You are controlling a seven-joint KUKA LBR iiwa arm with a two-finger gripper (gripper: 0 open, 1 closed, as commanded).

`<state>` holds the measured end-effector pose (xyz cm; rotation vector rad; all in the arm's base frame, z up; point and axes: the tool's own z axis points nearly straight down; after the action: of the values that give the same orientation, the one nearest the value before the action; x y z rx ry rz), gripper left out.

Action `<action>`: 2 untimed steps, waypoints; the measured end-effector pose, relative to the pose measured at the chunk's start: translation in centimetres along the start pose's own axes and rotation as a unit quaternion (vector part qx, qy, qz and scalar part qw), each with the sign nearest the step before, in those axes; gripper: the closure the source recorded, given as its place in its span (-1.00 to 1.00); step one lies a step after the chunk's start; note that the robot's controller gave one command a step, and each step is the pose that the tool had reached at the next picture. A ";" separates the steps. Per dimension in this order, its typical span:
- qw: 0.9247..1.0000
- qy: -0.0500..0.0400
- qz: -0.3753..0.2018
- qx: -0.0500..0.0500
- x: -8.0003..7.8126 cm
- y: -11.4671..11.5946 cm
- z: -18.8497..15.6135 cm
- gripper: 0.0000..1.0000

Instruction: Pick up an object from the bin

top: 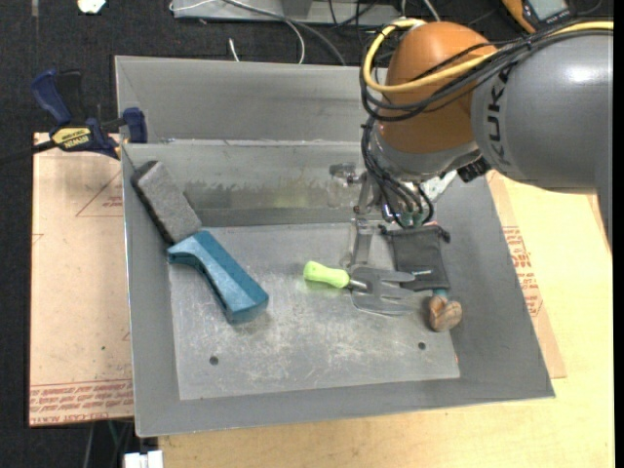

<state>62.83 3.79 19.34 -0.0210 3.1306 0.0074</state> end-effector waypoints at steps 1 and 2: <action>0.997 -0.006 -0.073 -0.001 0.2 -1.7 1.9 -1.00; 0.998 0.001 -0.062 -0.001 0.9 -4.0 2.2 -1.00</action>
Offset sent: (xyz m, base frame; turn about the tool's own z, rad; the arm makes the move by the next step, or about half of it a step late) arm -0.0053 -0.0542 0.0350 -0.0787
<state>62.03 -0.22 17.07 -0.2160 3.1246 0.0107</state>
